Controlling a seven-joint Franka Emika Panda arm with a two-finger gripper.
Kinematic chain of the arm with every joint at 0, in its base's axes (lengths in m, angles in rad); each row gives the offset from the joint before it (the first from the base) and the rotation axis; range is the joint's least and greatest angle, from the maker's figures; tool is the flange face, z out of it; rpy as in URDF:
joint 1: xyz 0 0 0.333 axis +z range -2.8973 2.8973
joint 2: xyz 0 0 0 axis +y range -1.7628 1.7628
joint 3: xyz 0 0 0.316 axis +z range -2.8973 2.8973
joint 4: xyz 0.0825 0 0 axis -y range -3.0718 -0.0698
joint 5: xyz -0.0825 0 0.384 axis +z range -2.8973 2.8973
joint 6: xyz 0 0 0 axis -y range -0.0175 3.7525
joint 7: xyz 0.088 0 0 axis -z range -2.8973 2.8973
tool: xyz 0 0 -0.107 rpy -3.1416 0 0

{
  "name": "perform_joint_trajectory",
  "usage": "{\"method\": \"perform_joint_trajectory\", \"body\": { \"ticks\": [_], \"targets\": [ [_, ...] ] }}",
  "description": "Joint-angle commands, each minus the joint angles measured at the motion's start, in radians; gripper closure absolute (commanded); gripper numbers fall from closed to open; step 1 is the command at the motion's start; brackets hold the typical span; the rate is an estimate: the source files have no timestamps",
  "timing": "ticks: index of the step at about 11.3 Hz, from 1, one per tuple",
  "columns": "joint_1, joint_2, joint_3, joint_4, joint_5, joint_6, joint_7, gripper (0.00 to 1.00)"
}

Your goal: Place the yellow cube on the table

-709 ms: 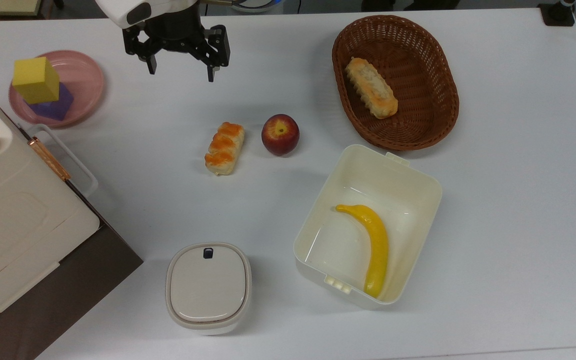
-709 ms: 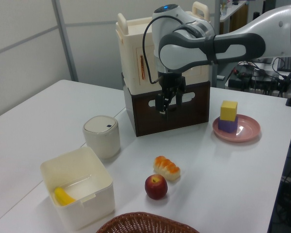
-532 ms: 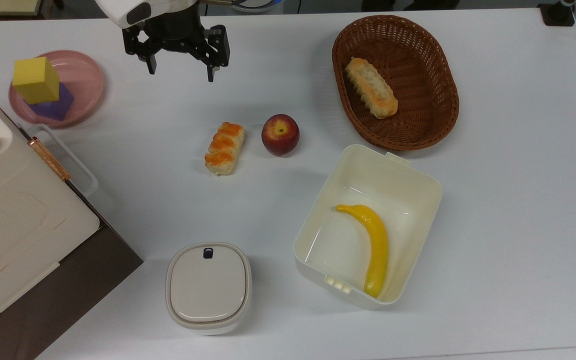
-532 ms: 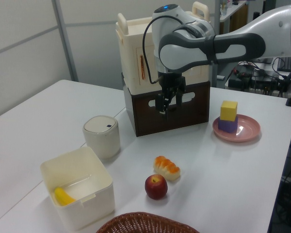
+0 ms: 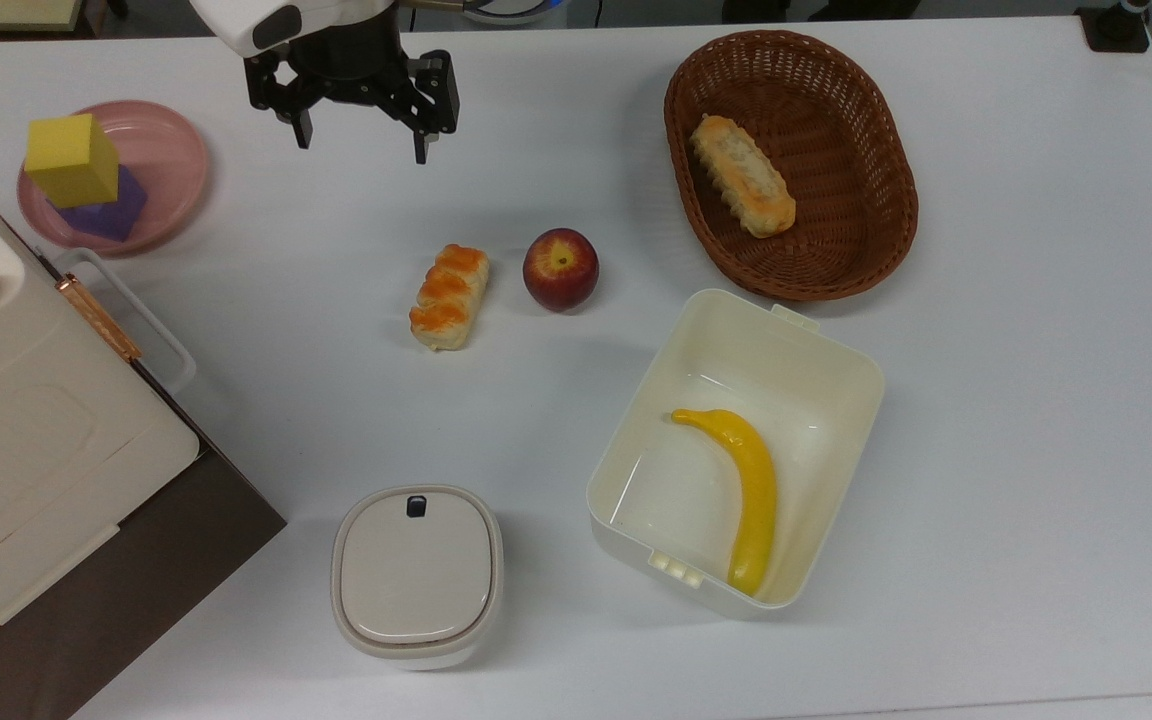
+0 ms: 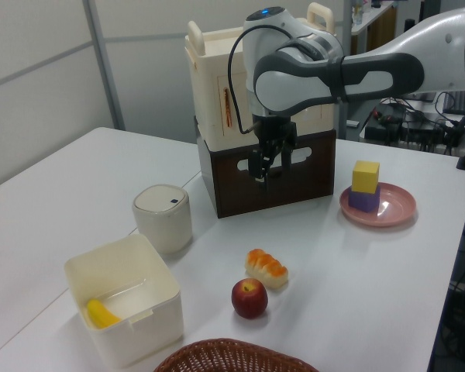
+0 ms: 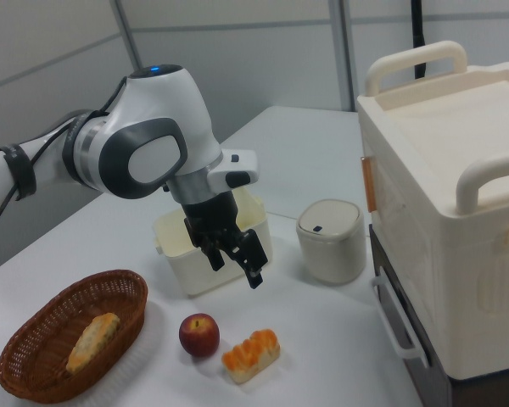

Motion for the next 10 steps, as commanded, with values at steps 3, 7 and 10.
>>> {"method": "perform_joint_trajectory", "body": {
  "ticks": [3, 7, 10],
  "targets": [
    [0.014, -0.015, -0.010, -0.010, -0.015, -0.022, 0.018, 0.00],
    [0.012, -0.015, -0.010, -0.010, -0.016, -0.020, 0.018, 0.00],
    [0.012, -0.015, -0.010, -0.010, -0.028, -0.020, 0.020, 0.00]
  ]
}}
